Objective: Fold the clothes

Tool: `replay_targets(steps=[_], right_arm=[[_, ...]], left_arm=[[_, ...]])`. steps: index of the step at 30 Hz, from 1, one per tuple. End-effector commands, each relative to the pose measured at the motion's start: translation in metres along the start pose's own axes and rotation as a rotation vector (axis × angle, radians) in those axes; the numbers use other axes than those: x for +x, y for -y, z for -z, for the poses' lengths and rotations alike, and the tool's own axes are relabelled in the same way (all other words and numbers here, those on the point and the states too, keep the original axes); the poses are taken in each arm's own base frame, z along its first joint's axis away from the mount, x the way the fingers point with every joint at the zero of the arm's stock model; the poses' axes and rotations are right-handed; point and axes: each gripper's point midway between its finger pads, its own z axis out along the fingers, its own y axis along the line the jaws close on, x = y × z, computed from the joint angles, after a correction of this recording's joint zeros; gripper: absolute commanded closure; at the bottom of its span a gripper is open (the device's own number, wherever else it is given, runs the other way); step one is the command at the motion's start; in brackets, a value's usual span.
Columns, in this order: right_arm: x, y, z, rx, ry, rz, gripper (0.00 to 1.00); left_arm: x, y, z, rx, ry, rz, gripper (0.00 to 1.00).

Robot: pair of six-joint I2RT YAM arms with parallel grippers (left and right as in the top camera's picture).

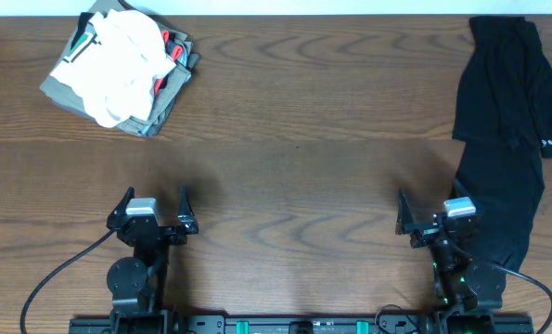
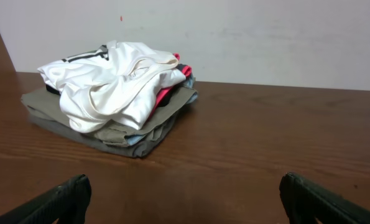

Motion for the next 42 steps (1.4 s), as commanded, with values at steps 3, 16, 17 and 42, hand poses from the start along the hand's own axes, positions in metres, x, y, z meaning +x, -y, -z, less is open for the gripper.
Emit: replay_targets(steps=[3,16,17,42], right_arm=[[0.001,-0.001,0.000,-0.004,-0.002,0.001,0.01],[0.001,-0.001,0.000,-0.004,-0.002,0.001,0.01],[0.001,-0.001,0.000,-0.004,-0.002,0.001,0.01],[-0.096,-0.006,0.016,-0.028,0.273,0.094,0.01]], left_arm=[[0.016,0.001,-0.001,0.007,-0.056,-0.004,0.02],[0.016,0.001,-0.001,0.008,-0.056,-0.003,0.02],[0.016,0.001,-0.001,0.008,-0.056,-0.003,0.02],[-0.057,0.041,0.006,0.211,-0.045,0.024,0.02]])
